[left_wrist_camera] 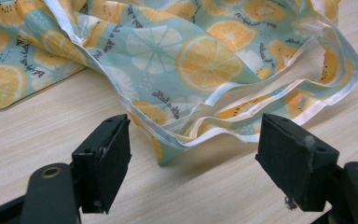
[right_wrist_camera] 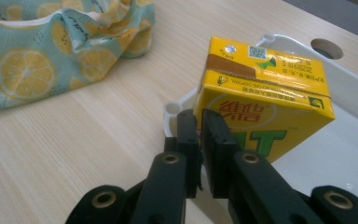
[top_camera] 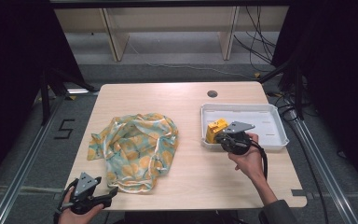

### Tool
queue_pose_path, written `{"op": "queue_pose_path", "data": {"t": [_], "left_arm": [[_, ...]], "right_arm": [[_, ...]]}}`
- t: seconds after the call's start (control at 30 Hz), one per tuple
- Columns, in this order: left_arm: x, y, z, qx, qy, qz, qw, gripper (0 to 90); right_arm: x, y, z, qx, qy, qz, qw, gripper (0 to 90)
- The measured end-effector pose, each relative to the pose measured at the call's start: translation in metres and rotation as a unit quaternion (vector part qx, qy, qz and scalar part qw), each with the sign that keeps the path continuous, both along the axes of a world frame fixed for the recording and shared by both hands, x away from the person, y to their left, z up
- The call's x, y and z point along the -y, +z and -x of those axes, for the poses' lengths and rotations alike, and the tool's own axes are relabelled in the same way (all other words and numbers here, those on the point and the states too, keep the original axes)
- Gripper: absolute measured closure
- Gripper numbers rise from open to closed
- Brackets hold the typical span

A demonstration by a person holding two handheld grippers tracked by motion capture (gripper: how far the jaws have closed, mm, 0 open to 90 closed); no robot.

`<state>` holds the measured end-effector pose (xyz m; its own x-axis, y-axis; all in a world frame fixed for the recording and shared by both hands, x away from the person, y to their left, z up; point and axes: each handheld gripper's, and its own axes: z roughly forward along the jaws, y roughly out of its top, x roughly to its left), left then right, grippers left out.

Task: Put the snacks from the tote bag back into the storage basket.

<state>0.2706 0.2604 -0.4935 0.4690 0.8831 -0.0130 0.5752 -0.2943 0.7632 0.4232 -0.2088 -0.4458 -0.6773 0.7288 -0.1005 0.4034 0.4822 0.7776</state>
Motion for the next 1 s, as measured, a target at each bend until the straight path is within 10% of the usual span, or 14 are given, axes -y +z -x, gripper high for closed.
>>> {"op": "queue_pose_path", "data": {"t": [1.0], "left_arm": [[0.000, 0.000, 0.000, -0.003, 0.005, -0.007, 1.0000, 25.0]], "right_arm": [[-0.015, -0.002, -0.012, 0.010, -0.029, -0.001, 0.9995, 85.3]]}}
